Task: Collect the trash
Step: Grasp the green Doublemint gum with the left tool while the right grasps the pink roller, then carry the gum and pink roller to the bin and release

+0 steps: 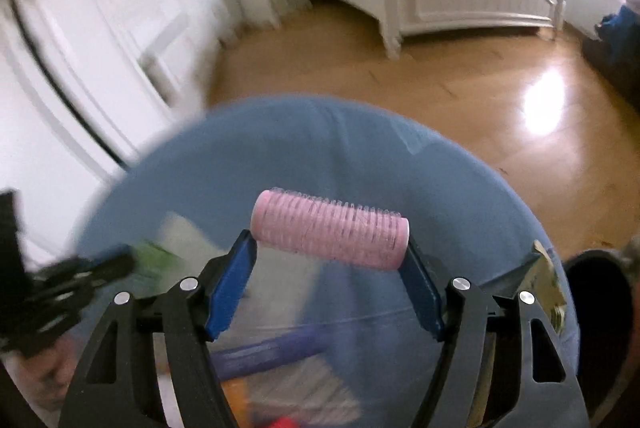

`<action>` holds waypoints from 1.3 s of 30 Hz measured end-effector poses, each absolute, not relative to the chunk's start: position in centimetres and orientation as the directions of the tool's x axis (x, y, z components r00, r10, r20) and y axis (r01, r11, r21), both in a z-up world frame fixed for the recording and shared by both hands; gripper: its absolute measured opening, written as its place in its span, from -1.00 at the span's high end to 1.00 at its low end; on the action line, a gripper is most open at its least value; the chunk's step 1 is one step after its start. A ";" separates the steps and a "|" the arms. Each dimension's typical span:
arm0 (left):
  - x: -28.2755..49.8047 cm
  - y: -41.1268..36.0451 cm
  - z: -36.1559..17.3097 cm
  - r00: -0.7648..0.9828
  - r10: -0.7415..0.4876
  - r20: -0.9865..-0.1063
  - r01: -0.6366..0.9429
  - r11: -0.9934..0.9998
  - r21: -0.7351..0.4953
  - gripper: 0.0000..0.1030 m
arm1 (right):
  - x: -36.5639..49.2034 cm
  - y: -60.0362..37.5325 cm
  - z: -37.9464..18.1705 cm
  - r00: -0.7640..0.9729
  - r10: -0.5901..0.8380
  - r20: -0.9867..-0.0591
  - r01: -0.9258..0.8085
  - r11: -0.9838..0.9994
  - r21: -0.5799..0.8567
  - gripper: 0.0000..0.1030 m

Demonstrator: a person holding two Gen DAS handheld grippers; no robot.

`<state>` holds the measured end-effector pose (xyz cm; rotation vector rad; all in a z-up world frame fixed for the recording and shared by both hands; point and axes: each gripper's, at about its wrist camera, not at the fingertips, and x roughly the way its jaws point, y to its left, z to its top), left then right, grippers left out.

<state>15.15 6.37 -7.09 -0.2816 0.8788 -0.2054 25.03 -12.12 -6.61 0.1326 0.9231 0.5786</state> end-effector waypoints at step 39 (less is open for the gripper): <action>16.1 -20.2 6.6 0.530 -0.675 -0.513 0.592 0.728 -0.346 0.41 | 10.2 -41.2 3.9 0.920 0.246 -0.306 -0.087 0.887 0.453 -0.37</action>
